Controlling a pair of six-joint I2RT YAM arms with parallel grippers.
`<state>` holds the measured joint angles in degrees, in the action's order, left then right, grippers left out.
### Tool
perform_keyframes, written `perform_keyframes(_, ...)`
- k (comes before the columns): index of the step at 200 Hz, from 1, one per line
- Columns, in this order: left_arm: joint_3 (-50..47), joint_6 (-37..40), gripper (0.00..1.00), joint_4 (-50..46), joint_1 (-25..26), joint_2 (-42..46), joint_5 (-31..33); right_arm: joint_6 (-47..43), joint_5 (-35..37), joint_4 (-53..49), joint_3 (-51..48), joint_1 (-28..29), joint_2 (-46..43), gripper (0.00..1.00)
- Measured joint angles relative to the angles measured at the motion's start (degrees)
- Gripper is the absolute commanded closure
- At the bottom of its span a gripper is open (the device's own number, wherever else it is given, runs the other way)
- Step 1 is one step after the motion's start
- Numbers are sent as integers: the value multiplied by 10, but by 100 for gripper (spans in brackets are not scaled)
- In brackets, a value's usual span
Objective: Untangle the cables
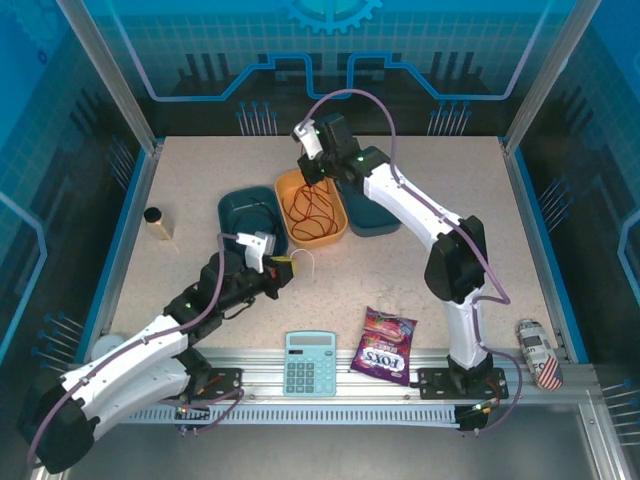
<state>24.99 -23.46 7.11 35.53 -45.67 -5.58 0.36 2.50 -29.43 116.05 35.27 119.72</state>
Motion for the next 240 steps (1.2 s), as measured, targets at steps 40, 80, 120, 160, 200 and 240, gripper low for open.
perform_keyframes(40,28,0,100,-25,-3,9,0,0,-23,-96,86,-11,66,100)
perform_keyframes(80,31,-2,100,-40,-5,11,0,-11,-46,-171,128,-25,112,100)
perform_keyframes(120,31,-4,100,-41,-5,11,0,-27,-56,-219,147,-35,142,100)
perform_keyframes(160,31,-5,100,-41,-5,11,0,-45,-34,-233,149,-34,166,100)
perform_keyframes(200,31,-5,100,-41,-5,11,0,-54,11,-235,160,-31,201,100)
perform_keyframes(240,31,-5,100,-41,-5,11,0,-58,42,-233,166,-28,231,98)
